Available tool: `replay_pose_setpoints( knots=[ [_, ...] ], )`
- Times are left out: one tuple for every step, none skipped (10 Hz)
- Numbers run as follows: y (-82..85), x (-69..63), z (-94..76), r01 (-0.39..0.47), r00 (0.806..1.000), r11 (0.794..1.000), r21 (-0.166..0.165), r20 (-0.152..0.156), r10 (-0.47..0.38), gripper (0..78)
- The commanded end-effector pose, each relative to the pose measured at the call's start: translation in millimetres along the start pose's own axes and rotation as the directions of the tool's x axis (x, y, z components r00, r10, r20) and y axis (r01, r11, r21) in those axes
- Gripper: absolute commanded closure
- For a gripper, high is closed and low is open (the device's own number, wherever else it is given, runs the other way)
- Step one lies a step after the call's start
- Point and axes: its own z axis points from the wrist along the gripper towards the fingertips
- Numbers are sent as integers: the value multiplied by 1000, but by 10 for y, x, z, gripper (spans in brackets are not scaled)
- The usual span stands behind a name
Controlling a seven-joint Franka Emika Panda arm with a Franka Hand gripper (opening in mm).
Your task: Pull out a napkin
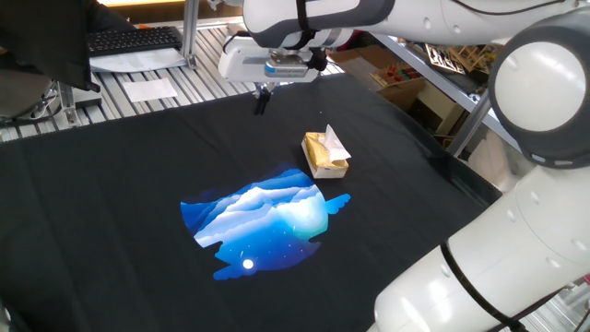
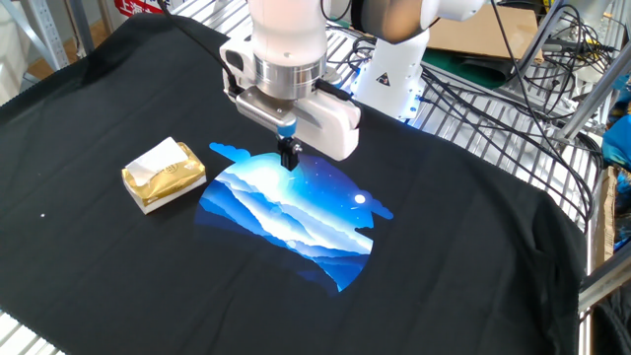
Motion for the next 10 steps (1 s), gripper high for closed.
replay_pose_setpoints(
  knots=[
    [-27,-111,-56,-126,992,992,15,14,125,776],
    [-29,-120,-60,-135,991,991,15,15,135,776],
    [-40,-141,-65,-164,986,986,12,21,164,776],
    [-58,-148,-56,-173,985,985,11,27,173,776],
    [-85,-154,-32,-178,984,984,9,32,177,776],
    [-108,-164,-4,-178,983,984,8,40,178,776],
    [-129,-182,20,-174,984,985,10,44,174,776],
    [-144,-209,26,-168,985,986,13,45,167,776],
    [-156,-251,7,-161,986,987,16,45,160,776],
    [-166,-284,-10,-158,987,987,16,44,157,776]
  ],
)
